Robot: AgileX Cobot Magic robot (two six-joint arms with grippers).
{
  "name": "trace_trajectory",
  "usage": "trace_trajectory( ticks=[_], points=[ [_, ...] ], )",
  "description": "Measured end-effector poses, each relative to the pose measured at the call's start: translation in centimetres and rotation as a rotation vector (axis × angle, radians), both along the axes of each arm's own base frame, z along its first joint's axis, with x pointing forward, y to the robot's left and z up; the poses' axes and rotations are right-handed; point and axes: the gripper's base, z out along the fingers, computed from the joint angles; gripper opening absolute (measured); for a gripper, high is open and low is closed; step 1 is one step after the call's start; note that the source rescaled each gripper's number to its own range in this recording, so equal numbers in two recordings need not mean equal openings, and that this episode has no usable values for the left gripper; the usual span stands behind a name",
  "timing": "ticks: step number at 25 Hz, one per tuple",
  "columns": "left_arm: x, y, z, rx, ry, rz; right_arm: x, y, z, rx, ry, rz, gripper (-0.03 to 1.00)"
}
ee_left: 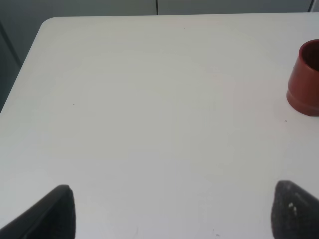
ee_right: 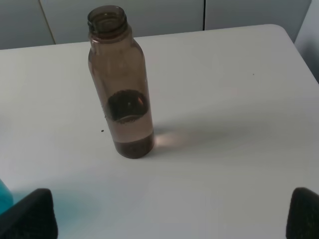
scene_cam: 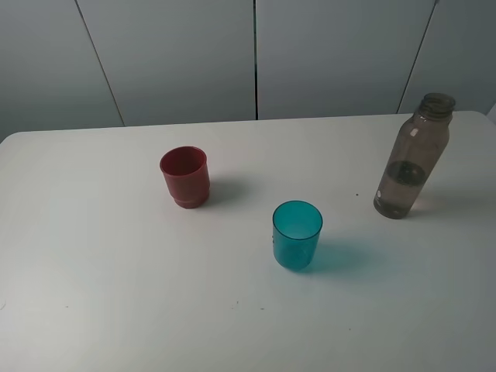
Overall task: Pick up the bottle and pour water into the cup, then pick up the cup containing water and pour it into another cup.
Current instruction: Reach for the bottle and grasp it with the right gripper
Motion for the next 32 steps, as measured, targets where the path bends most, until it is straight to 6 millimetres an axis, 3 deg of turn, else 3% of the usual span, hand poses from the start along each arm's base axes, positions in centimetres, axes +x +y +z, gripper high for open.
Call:
trace_trajectory(
  ticks=[32],
  points=[
    [0.0,0.0,0.0,0.0,0.0,0.0,0.0,0.0,0.0,0.0,0.0,0.0,1.0]
  ],
)
